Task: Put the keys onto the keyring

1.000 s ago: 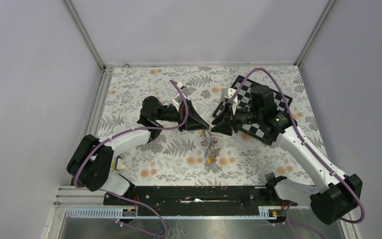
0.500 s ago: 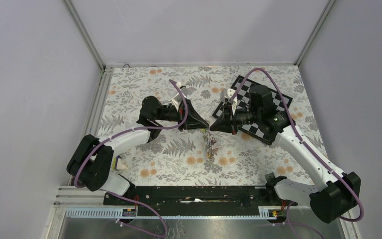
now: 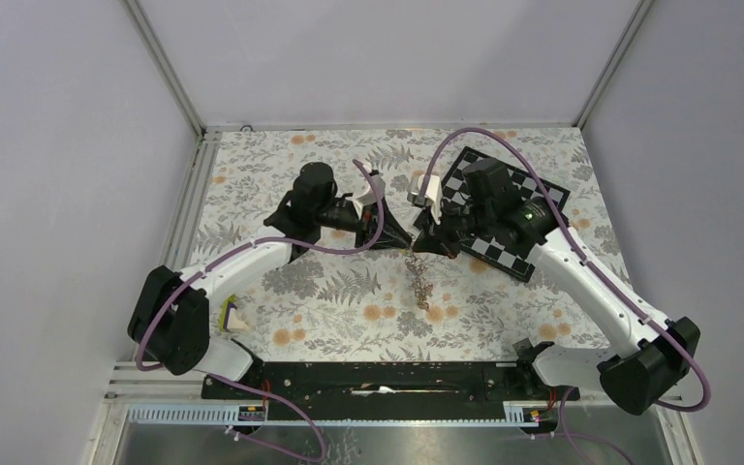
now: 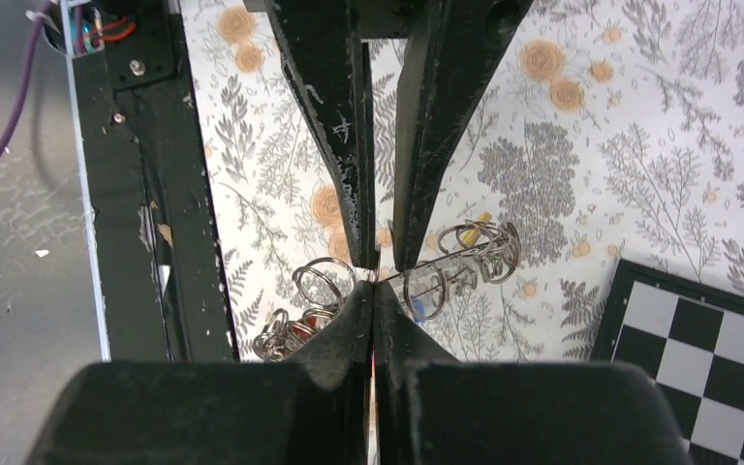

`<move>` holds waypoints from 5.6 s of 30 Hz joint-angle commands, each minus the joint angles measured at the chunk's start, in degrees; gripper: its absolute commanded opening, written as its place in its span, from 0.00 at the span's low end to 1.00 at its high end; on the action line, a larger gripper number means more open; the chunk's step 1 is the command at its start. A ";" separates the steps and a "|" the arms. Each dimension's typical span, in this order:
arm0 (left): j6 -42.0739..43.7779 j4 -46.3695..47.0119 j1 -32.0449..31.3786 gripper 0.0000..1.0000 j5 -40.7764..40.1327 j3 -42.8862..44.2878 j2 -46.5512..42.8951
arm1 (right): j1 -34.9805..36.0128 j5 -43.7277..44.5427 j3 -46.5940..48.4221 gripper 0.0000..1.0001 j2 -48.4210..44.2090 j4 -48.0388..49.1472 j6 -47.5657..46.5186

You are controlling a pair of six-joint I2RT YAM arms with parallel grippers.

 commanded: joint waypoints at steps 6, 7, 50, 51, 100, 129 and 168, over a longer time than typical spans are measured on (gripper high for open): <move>15.39 -12.10 -2.56 0.22 -2.68 3.30 -0.23 | 2.33 4.97 9.72 0.00 3.51 -9.10 -2.88; 15.51 -12.10 -2.76 0.21 -2.73 3.38 -0.07 | 2.41 4.93 10.16 0.00 3.83 -9.56 -2.87; -42.91 52.56 -1.71 0.00 -6.01 -15.14 1.59 | -6.19 -12.21 -6.62 0.39 -7.89 10.13 7.08; -43.19 52.92 -1.70 0.00 -6.20 -15.24 1.71 | -6.17 -12.66 -6.78 0.39 -7.82 10.07 6.91; -44.04 53.40 -1.70 0.00 -5.72 -14.87 2.76 | -5.52 -16.11 -8.04 0.00 -4.75 10.76 3.38; 19.12 -16.35 4.71 0.74 -4.36 2.89 -1.71 | 23.69 55.69 20.39 0.00 9.29 -22.69 -32.13; 11.30 -10.78 -2.61 0.16 -6.78 5.20 1.95 | 7.49 12.15 11.17 0.00 2.55 -11.04 -11.31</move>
